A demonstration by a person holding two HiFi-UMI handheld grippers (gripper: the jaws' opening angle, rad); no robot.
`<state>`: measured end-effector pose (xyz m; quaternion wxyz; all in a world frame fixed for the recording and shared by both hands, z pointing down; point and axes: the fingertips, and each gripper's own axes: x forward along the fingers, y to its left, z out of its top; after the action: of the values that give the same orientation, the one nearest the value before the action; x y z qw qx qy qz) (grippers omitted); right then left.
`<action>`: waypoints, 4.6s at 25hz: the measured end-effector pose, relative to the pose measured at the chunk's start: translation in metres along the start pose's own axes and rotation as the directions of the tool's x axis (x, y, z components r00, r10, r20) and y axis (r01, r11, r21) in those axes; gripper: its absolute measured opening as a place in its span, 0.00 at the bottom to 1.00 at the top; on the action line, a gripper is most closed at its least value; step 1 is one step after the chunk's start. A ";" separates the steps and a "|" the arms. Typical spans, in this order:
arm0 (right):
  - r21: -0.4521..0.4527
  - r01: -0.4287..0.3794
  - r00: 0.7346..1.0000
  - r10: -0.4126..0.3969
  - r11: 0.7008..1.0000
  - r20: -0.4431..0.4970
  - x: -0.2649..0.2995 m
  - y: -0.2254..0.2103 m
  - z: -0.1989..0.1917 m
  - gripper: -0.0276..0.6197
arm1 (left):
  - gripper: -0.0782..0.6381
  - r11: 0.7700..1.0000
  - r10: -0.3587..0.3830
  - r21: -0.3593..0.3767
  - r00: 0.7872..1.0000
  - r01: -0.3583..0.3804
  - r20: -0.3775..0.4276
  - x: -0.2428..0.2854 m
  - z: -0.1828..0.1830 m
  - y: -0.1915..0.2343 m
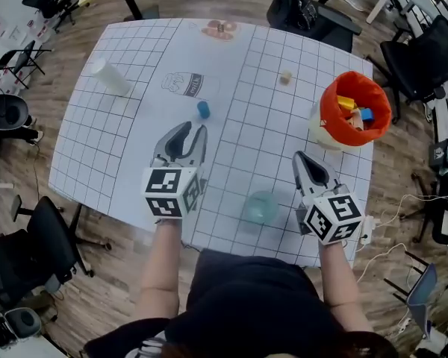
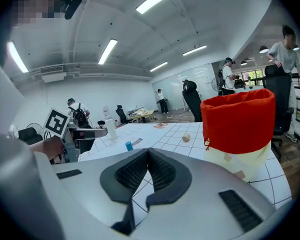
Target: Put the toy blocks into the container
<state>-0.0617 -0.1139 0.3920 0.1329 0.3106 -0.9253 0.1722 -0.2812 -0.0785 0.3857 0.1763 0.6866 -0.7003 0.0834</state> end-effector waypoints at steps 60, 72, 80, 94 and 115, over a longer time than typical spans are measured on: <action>0.051 -0.017 0.991 0.024 0.999 -0.132 -0.019 -0.044 -0.034 0.07 | 0.32 0.917 -0.358 0.150 0.928 0.370 -0.102 0.091 0.040 -0.148; 0.110 0.085 0.993 -0.075 0.990 -0.094 -0.093 -0.110 -0.046 0.07 | 0.32 0.778 -0.567 0.315 0.824 0.544 -0.023 0.105 0.099 -0.309; 0.159 0.141 0.988 -0.127 0.977 -0.091 -0.124 -0.139 -0.060 0.07 | 0.33 0.745 -0.591 0.351 0.805 0.567 -0.045 0.130 0.094 -0.356; 0.160 0.082 0.995 -0.072 0.984 -0.067 -0.126 -0.129 -0.051 0.07 | 0.32 0.814 -0.509 0.325 0.861 0.481 0.000 0.115 0.101 -0.329; 0.018 0.139 0.990 -0.139 0.990 -0.024 -0.066 -0.003 0.014 0.07 | 0.27 0.848 -0.452 0.272 0.889 0.454 -0.074 0.031 0.073 -0.140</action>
<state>-0.0108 -0.0866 0.3566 0.1520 0.3738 -0.8981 0.1750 -0.1517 -0.1396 0.3124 0.0937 0.8499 -0.4991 0.1408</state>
